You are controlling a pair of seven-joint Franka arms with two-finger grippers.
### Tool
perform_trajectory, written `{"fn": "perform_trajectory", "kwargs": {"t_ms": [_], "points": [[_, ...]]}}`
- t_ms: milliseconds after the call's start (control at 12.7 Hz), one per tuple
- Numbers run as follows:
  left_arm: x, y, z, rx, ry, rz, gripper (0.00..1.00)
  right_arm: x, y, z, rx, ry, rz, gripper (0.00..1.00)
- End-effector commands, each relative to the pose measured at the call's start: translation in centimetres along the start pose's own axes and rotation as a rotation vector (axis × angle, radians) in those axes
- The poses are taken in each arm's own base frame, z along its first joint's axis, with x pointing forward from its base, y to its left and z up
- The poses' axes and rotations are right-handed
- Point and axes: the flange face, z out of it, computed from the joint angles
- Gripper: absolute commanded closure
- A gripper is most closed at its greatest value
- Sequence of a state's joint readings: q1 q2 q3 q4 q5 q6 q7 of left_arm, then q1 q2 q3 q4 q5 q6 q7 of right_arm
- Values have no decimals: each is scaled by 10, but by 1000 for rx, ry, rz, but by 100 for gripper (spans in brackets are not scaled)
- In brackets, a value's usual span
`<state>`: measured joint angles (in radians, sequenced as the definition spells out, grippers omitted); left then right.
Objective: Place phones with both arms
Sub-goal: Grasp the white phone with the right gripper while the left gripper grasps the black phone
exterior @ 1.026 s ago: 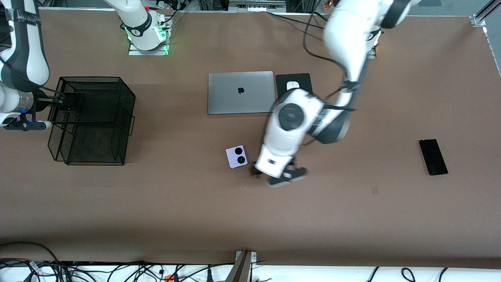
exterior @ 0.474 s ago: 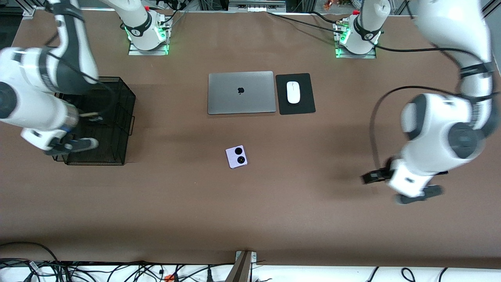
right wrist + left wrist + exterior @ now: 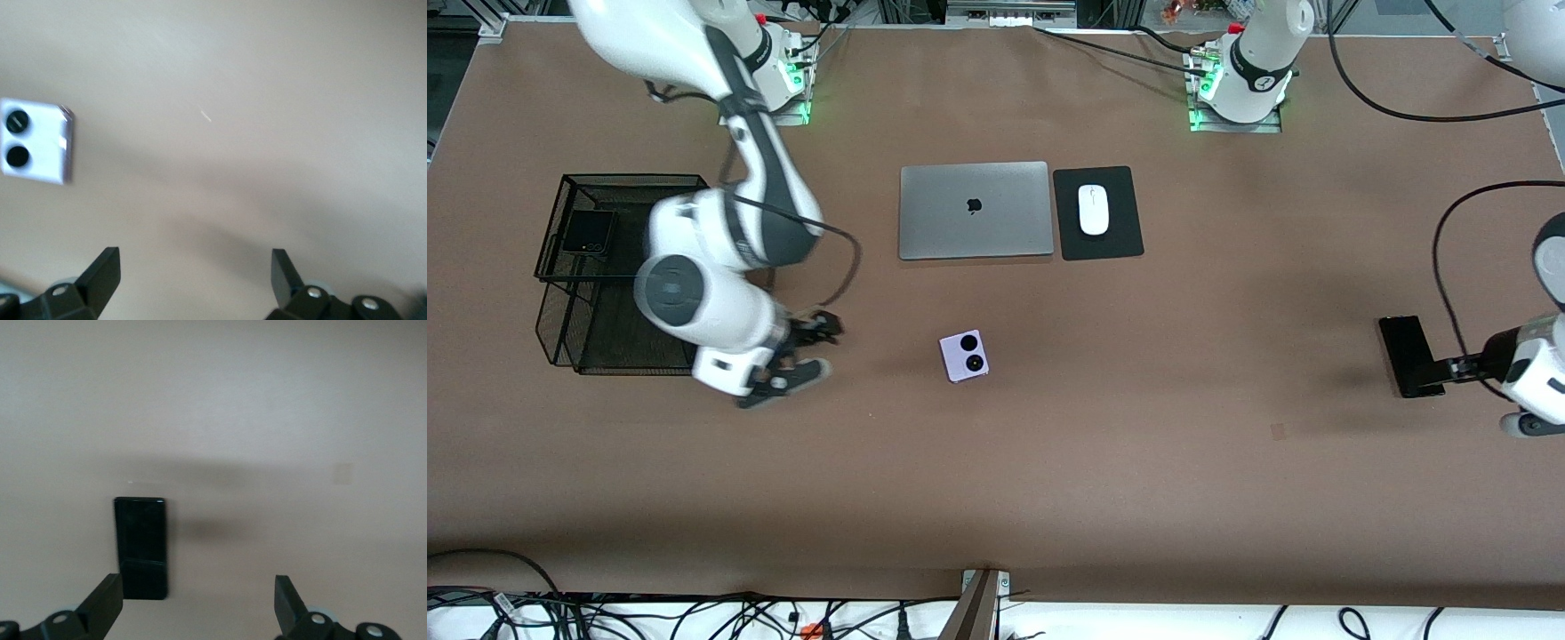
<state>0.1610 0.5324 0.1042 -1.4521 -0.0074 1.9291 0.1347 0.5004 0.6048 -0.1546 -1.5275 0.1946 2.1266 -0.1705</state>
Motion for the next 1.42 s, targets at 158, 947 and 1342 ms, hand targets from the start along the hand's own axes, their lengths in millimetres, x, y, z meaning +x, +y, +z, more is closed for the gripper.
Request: {"fn": "perform_trajectory", "kwargs": {"t_ms": [158, 947, 1342], "points": [[-29, -54, 93, 17, 47, 3, 0, 22, -99, 49, 52, 104, 92, 0], [-50, -85, 196, 13, 7, -104, 0, 23, -198, 124, -112, 99, 51, 0], [-52, -83, 214, 12, -2, -103, 0, 24, -202, 141, -98, 141, 97, 0]]}}
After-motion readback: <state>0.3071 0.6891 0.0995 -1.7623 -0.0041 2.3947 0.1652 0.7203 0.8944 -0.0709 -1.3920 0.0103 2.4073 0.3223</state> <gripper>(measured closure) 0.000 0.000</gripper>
